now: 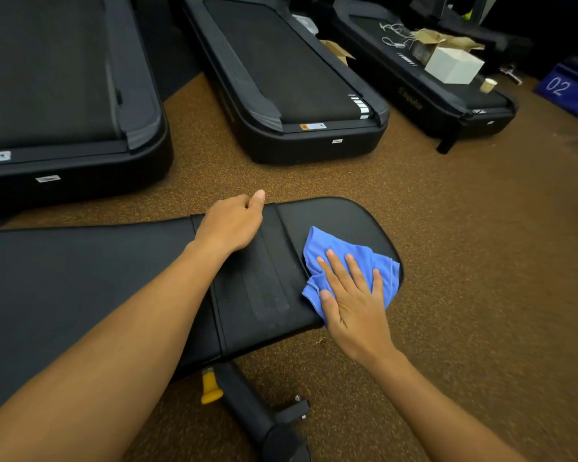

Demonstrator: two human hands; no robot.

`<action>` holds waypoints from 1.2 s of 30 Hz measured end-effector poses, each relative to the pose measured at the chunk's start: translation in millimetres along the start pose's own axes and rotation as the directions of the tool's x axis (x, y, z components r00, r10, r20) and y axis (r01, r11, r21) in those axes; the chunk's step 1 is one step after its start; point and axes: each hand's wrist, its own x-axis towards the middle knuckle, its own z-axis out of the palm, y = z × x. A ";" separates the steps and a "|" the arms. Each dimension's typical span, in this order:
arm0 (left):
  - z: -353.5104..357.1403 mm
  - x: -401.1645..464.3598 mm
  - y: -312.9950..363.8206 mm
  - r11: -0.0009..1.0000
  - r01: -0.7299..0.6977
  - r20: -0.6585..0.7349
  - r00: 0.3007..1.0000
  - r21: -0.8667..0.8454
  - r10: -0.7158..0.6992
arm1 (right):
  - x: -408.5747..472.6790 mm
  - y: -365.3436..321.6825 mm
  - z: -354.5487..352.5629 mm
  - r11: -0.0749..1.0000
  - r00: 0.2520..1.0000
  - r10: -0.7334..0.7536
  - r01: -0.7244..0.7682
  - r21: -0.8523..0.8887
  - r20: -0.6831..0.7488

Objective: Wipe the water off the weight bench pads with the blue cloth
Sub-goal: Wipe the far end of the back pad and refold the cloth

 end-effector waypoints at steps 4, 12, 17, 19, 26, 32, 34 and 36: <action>-2.0 5.2 0.8 1.000 -0.006 0.005 1.000 0.017 0.006 | -1.2 5.7 -0.3 0.999 0.999 -0.047 0.047 0.023 -0.007; -5.5 26.9 3.1 0.993 0.017 -0.034 0.999 0.114 -0.013 | 73.2 12.2 -20.3 0.976 0.943 -0.200 0.215 -0.028 0.268; -13.4 36.1 -2.8 0.995 0.056 -0.053 0.997 0.087 -0.051 | 157.1 0.4 -6.0 0.971 0.932 -0.236 0.213 0.110 0.277; -17.6 37.7 -9.7 0.997 0.078 -0.039 0.996 0.004 -0.078 | 183.4 -8.7 -4.3 0.981 0.956 -0.165 0.133 0.145 0.242; -30.9 34.4 -23.8 0.989 0.105 -0.029 0.994 -0.104 -0.109 | 239.6 -48.6 -24.3 0.797 0.926 0.176 -0.333 0.505 0.333; -27.7 29.8 -23.0 0.968 0.134 -0.026 0.989 -0.212 -0.142 | 248.3 -113.6 -4.8 0.957 0.727 -0.154 -0.058 0.283 0.669; -28.1 28.2 -23.6 0.963 0.134 -0.020 0.990 -0.236 -0.142 | 258.5 -112.1 6.3 0.981 0.658 -0.145 -0.002 0.194 0.739; -28.0 27.5 -24.2 0.967 0.131 -0.008 0.991 -0.220 -0.136 | 258.7 -110.3 0.9 0.990 0.656 -0.111 0.010 0.138 0.746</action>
